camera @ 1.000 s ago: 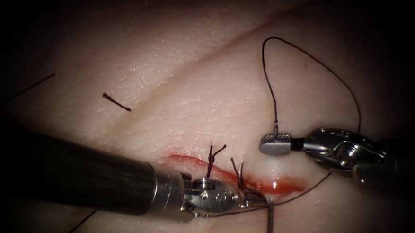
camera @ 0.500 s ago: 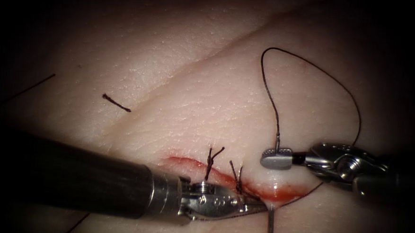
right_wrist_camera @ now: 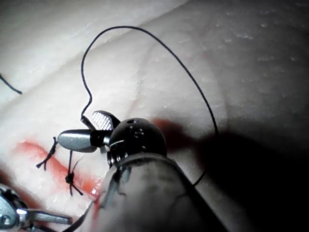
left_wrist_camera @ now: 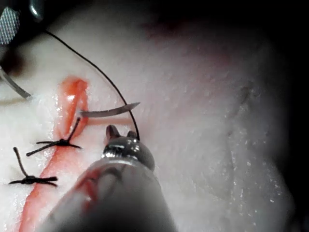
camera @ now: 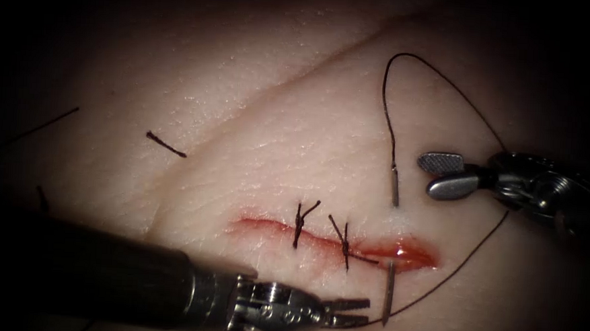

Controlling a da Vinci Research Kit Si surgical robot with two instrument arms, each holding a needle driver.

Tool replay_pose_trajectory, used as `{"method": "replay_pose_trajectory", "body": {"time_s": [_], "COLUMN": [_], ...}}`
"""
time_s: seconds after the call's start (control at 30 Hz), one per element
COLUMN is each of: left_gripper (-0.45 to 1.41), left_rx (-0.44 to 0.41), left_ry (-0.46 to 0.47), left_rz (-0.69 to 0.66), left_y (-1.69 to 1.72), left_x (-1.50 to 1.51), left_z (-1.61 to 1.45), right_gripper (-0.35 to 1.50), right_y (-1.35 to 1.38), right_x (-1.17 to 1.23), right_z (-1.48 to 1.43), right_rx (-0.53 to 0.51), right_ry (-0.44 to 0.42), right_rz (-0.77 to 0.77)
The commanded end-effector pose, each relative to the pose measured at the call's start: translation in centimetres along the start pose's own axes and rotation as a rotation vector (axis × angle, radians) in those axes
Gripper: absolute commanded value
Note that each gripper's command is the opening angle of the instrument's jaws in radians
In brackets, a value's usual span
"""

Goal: Wound Closure

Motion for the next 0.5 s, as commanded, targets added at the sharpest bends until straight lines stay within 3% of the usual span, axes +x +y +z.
{"method": "replay_pose_trajectory", "body": {"time_s": [0.03, 0.13, 0.23, 0.4, 0.5], "left_gripper": [0.41, 0.62, 0.73, 0.66, 0.62], "left_rx": [-0.002, 0.02, 0.048, 0.077, 0.083], "left_ry": [0.0, 0.012, 0.028, 0.037, 0.037], "left_rz": [-0.001, 0.068, 0.091, 0.115, 0.12], "left_y": [0.04, -0.03, -0.07, -0.13, -0.13], "left_x": [-0.02, 0.02, 0.04, 0.01, 0.03], "left_z": [0.07, 0.12, 0.19, 0.25, 0.29], "right_gripper": [1.31, 1.3, 1.26, 1.04, 1.01], "right_y": [0.03, 0.03, 0.05, 0.08, 0.09], "right_x": [-0.07, -0.12, -0.16, -0.32, -0.35], "right_z": [0.06, 0.06, 0.06, 0.07, 0.07], "right_rx": [0.003, 0.004, 0.004, 0.008, 0.008], "right_ry": [-0.003, -0.004, -0.004, -0.007, -0.007], "right_rz": [0.0, -0.004, -0.009, -0.026, -0.03]}}
